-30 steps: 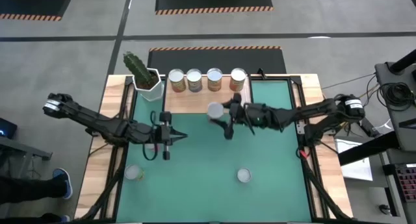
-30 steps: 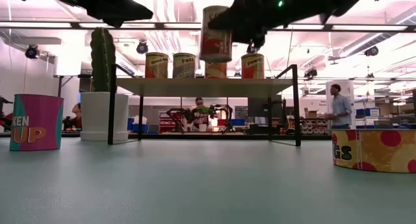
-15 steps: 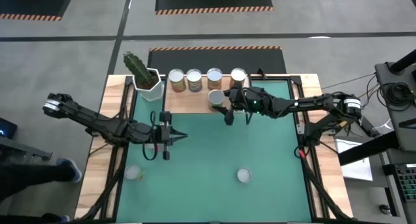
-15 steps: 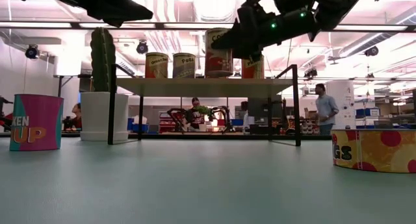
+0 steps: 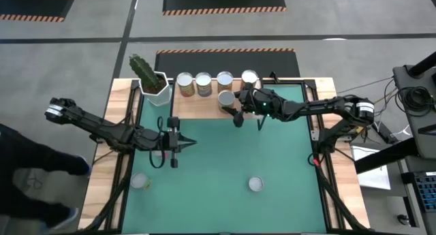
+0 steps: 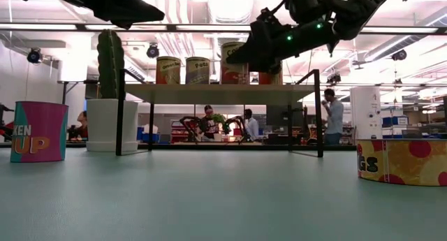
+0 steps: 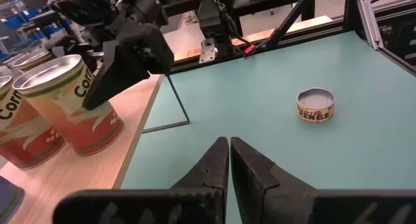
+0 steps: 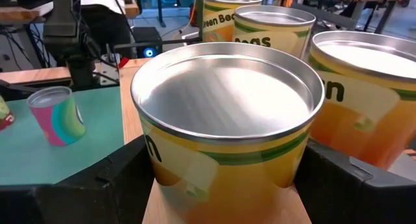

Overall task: Pick and place cans onto a shelf
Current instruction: Align the canned corn with the canned corn on the shelf

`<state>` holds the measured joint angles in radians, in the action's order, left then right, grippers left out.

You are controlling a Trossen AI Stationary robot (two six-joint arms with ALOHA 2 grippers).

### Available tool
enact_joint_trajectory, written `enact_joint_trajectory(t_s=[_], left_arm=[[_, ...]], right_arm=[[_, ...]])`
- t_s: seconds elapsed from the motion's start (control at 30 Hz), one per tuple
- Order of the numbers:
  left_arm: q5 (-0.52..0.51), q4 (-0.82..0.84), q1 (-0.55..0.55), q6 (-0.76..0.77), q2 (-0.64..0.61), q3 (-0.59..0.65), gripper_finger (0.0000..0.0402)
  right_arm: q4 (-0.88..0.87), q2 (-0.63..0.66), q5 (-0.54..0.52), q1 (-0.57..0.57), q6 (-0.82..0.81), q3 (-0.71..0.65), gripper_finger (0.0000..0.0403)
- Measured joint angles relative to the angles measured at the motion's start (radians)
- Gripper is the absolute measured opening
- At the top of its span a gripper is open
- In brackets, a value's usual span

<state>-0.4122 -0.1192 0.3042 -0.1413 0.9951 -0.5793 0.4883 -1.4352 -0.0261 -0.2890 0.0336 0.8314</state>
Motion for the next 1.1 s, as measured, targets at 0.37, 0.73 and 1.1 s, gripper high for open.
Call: enact_joint_trajectory(t_s=[0.37, 0.73, 1.1], left_arm=[[0.000, 0.002, 0.000, -0.007, 0.000, 0.000, 0.0000], [0.000, 0.002, 0.000, -0.007, 0.000, 0.000, 0.0000], [0.000, 0.000, 0.000, -0.007, 0.000, 0.000, 0.0000]], right_arm=[[-0.030, -0.010, -0.001, 0.000, -0.004, -0.002, 0.0350], [-0.017, 0.008, 0.000, 0.001, -0.010, 0.001, 0.0357], [-0.062, 0.033, -0.001, 0.003, -0.005, 0.039, 0.0357]])
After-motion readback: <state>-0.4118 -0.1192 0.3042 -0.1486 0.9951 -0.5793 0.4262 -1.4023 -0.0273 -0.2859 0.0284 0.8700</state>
